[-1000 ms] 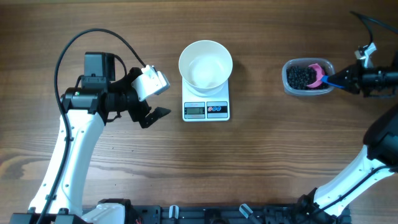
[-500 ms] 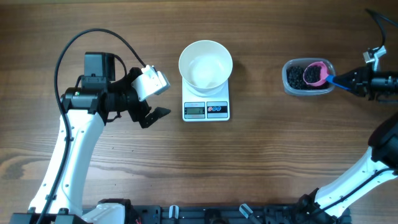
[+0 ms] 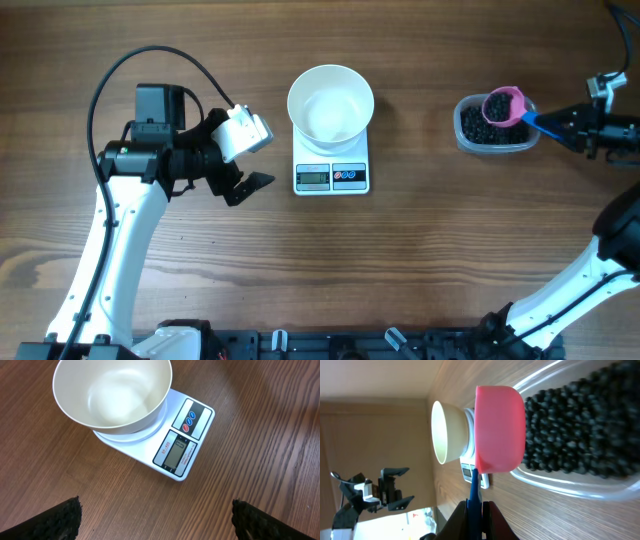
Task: Scoop item into bowl and weigh 150g on scale
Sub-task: 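Drag the scoop through the beans and tilt it up to fill, then carry the filled scoop left over the white bowl and tip beans in, then return the empty scoop right and dip it into the bean tub, then scoop beans with the right gripper and lift the scoop out, then move the scoop over the white bowl and pour the beans in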
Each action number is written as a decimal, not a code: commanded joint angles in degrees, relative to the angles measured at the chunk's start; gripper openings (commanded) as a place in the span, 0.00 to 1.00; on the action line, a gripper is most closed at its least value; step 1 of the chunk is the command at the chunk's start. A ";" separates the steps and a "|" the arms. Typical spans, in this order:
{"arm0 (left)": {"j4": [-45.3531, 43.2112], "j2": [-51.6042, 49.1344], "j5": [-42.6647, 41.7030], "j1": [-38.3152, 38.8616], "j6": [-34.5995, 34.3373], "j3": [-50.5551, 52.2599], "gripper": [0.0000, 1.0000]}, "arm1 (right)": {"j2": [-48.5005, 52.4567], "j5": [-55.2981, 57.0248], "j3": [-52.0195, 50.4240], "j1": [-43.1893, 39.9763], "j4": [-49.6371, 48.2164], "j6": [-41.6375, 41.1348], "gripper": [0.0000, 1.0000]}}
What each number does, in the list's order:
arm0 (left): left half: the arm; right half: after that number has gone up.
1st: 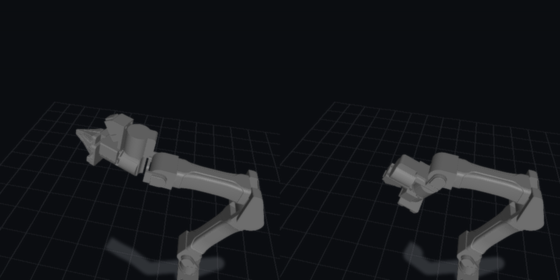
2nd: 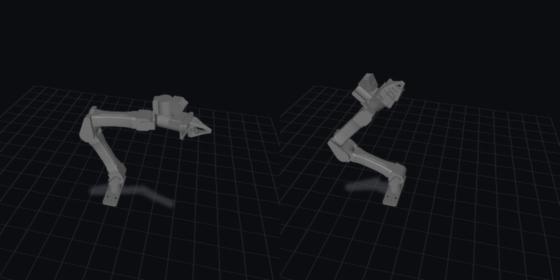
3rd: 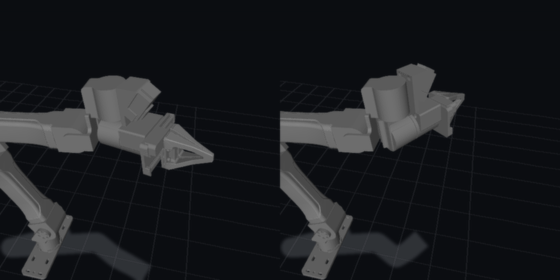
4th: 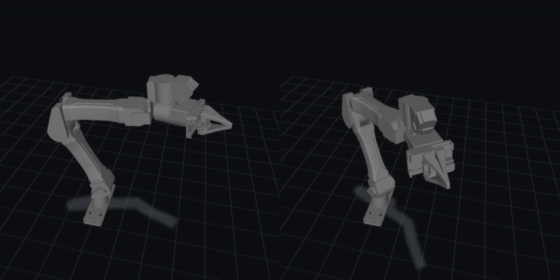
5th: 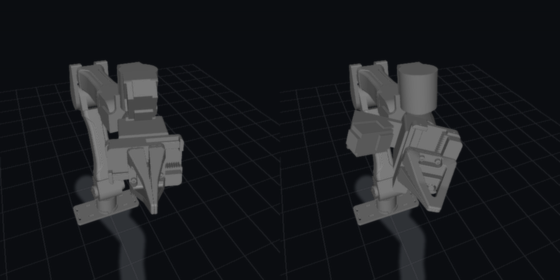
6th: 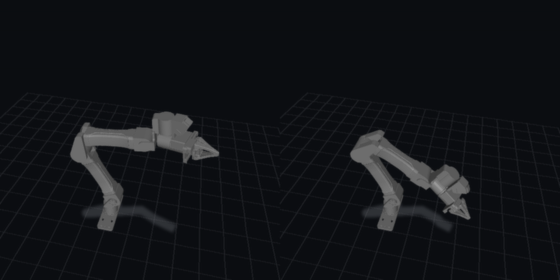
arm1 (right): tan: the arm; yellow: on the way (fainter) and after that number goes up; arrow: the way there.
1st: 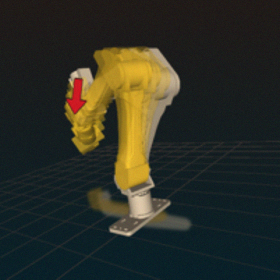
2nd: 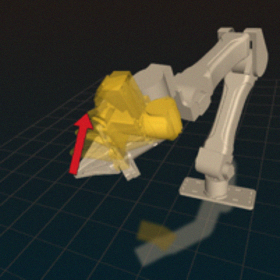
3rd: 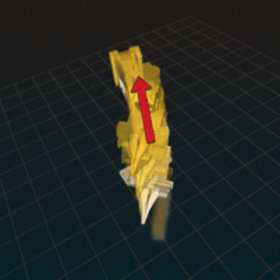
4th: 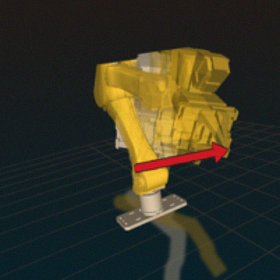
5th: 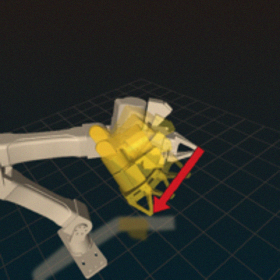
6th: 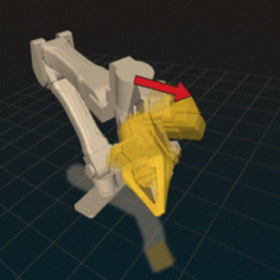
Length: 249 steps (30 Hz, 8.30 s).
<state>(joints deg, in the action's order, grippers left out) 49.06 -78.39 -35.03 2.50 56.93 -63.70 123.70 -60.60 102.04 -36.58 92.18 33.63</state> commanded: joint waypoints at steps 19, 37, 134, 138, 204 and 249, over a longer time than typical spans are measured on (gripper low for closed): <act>-0.13 -0.39 -0.24 -0.28 1.18 0.13 1.00 | 0.92 -11.06 5.73 24.50 -2.89 -8.57 0.04; -0.13 -0.39 -0.24 -0.28 1.18 0.13 1.00 | 0.90 25.55 24.68 45.13 -15.87 -32.72 0.04; -0.13 -0.39 -0.24 -0.28 1.16 0.13 1.00 | -14.71 78.95 -10.10 34.45 -22.18 -33.22 0.04; -0.13 -0.39 -0.24 -0.28 1.18 0.13 1.00 | -13.38 75.36 -12.44 34.49 -21.64 -32.13 0.04; -0.13 -0.39 -0.24 -0.28 1.18 0.13 1.00 | -11.63 27.41 -11.89 12.13 -19.06 -23.37 0.04; -0.13 -0.39 -0.24 -0.28 1.18 0.13 1.00 | -11.67 -0.52 2.62 29.46 -14.51 -21.77 0.04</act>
<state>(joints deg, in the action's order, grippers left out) 49.06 -78.39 -35.03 2.50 56.93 -63.70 111.55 -60.36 100.75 -11.03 79.83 18.13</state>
